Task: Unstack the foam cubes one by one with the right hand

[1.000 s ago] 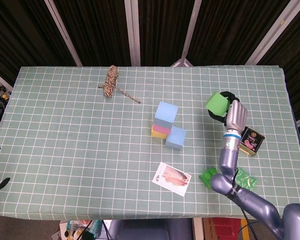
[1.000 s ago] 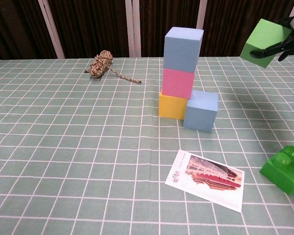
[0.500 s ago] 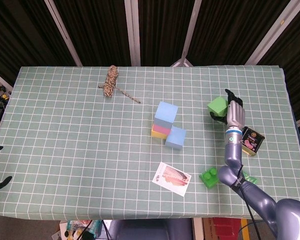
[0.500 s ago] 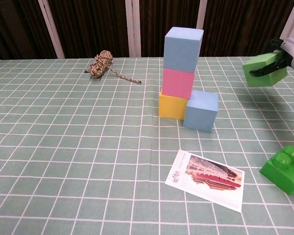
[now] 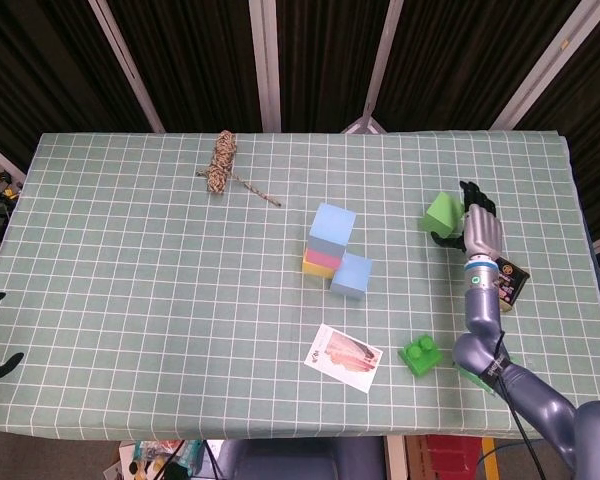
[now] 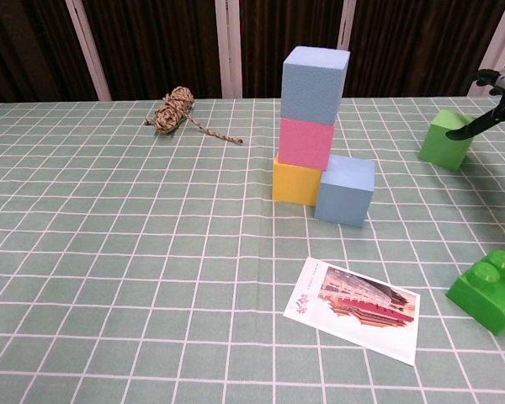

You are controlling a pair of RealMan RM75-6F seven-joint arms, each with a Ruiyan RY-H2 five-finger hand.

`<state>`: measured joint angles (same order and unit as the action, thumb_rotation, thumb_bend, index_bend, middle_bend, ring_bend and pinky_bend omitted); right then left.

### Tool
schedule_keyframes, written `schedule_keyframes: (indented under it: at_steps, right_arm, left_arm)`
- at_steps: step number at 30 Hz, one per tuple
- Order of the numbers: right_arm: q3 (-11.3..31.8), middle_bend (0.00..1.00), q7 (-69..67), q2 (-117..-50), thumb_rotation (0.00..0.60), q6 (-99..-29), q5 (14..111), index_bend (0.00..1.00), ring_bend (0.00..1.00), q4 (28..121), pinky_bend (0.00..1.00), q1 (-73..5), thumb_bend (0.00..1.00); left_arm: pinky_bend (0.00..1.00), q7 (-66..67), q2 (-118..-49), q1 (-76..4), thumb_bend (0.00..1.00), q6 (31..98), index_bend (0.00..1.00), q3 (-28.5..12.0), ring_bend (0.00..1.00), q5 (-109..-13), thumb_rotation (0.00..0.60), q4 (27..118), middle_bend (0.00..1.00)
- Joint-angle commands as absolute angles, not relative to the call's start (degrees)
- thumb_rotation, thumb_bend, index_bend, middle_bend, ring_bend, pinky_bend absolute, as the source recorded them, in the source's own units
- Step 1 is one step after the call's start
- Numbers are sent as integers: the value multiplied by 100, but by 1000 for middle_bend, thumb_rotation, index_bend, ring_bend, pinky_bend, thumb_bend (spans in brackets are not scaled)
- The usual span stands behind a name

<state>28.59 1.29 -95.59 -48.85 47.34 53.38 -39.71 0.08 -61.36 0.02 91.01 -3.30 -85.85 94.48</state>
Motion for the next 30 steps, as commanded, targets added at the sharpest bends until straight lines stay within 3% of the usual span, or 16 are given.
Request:
schedule_keyframes:
  at_steps: [1,8,14,21,30]
  right_arm:
    - [2766,0,-63,-8920,600,-5141,4975,49,0,6452,0,-3530,215]
    - [2245,0,-315,-7878,600,-5520,5614,36,0,8624,0,-2679,216]
    - [1591,0,-62,-7714,600,-5861,6148,36,11,9593,0,-2329,215]
    - [1353,0,189,-8394,600,-6258,6288,36,22,9744,0,-2331,214]
    - [1695,0,746,-9169,600,-6337,5563,36,22,9323,0,-2735,215]
  left_arm:
    - [1,-12,-6132,16,170,9125,219,-334,0,-8580,600,9450,0]
    - [1,-27,-6134,-14,169,9078,219,-342,0,-8570,600,9435,0]
    - [1,-68,-6108,-16,170,9053,219,-320,0,-8583,600,9444,0]
    - [1,-150,-6069,-1,169,9063,219,-318,0,-8573,600,9433,0]
    - [1,-203,-6051,5,169,9085,219,-346,0,-8536,600,9424,0]
